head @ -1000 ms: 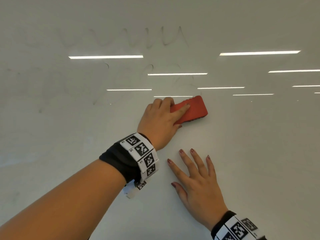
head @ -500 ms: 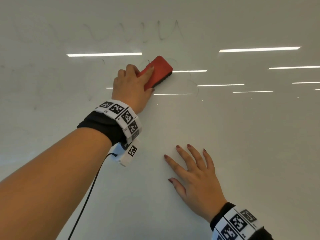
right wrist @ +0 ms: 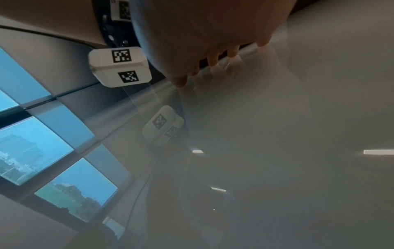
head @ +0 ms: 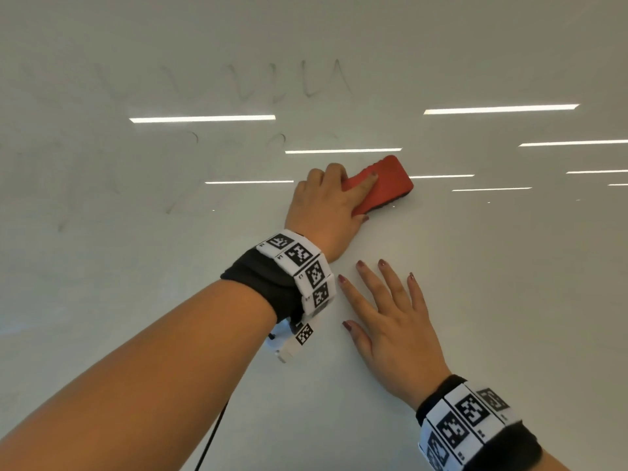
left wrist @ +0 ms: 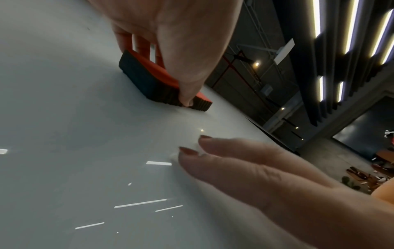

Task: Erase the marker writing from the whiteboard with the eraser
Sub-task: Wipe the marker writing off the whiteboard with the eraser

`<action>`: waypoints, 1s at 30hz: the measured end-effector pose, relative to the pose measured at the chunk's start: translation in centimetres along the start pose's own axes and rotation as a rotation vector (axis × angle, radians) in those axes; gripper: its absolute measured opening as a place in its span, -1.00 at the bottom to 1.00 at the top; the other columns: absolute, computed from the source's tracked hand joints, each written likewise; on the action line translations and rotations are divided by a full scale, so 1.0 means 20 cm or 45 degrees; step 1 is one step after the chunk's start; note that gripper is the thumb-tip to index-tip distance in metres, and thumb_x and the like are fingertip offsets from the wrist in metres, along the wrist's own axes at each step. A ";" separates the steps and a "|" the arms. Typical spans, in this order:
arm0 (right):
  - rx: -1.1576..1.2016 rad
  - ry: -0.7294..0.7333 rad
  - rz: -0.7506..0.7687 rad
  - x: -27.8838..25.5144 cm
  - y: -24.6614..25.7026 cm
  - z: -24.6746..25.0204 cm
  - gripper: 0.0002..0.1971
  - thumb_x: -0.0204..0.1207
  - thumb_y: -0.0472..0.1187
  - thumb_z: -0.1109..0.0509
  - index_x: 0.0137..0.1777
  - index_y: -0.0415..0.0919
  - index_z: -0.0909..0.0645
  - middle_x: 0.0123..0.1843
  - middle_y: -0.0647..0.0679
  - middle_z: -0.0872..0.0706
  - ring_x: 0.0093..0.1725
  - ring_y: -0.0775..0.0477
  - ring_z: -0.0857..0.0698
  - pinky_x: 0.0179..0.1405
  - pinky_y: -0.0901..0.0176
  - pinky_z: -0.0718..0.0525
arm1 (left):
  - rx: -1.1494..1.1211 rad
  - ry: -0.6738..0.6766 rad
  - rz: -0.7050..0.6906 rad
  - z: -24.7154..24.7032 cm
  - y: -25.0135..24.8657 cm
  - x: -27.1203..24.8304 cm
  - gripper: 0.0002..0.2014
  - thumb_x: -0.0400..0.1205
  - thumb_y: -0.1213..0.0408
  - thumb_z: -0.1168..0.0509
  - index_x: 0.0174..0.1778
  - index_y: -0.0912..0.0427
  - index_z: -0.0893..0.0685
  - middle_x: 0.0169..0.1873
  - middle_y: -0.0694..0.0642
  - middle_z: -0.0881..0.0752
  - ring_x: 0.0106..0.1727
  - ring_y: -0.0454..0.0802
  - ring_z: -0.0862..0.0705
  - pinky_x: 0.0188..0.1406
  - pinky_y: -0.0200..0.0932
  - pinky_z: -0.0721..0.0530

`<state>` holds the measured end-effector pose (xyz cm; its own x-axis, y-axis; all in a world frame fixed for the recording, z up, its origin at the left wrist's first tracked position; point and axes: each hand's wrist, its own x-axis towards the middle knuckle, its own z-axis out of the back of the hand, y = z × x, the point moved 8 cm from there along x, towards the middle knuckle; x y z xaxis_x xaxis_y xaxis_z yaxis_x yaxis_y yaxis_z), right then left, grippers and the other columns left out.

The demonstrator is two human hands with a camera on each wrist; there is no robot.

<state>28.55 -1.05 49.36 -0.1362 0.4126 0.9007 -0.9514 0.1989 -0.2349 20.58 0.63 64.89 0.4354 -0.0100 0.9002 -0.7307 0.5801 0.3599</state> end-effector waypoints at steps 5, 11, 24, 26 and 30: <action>0.000 -0.012 0.008 -0.01 0.01 -0.01 -0.42 0.63 0.12 -0.05 0.66 0.07 -0.15 0.68 -0.02 -0.17 0.67 -0.17 -0.09 0.54 -0.29 -0.11 | -0.002 -0.020 0.137 0.05 0.15 0.07 -0.40 0.63 -0.09 -0.18 0.60 -0.14 -0.19 0.29 0.18 -0.41 0.21 0.19 -0.42 0.14 0.03 -0.42; -0.024 -0.005 0.007 -0.01 0.01 -0.02 -0.42 0.64 0.11 -0.03 0.66 0.02 -0.16 0.68 -0.04 -0.18 0.66 -0.18 -0.09 0.53 -0.30 -0.13 | -0.064 -0.055 0.400 0.11 0.52 -0.02 -0.38 0.62 -0.09 -0.21 0.60 -0.14 -0.20 0.28 0.24 -0.41 0.21 0.27 -0.41 0.20 0.10 -0.42; -0.025 -0.042 -0.007 -0.01 0.02 -0.02 -0.40 0.63 0.09 -0.04 0.65 -0.06 -0.19 0.67 -0.05 -0.21 0.66 -0.17 -0.10 0.54 -0.29 -0.09 | -0.022 -0.016 0.208 0.04 0.19 0.01 -0.38 0.64 -0.09 -0.17 0.61 -0.10 -0.16 0.31 0.20 -0.40 0.21 0.20 -0.41 0.17 0.04 -0.43; -0.029 -0.039 -0.007 -0.01 0.02 -0.02 -0.40 0.62 0.09 -0.04 0.65 -0.06 -0.19 0.67 -0.06 -0.21 0.66 -0.17 -0.10 0.54 -0.29 -0.09 | -0.009 -0.008 0.161 0.03 0.16 0.01 -0.38 0.64 -0.10 -0.17 0.61 -0.11 -0.16 0.32 0.19 -0.40 0.22 0.19 -0.41 0.18 0.03 -0.42; -0.039 -0.023 -0.014 -0.01 0.02 -0.02 -0.40 0.62 0.10 -0.03 0.65 -0.06 -0.19 0.66 -0.06 -0.22 0.65 -0.18 -0.12 0.53 -0.30 -0.12 | 0.007 -0.015 0.203 0.07 0.28 0.02 -0.37 0.63 -0.11 -0.17 0.61 -0.09 -0.17 0.29 0.22 -0.41 0.21 0.22 -0.42 0.17 0.07 -0.45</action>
<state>28.37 -0.75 48.93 -0.1310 0.3945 0.9095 -0.9441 0.2304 -0.2359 15.93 2.74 67.70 0.3075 0.0723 0.9488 -0.7929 0.5707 0.2135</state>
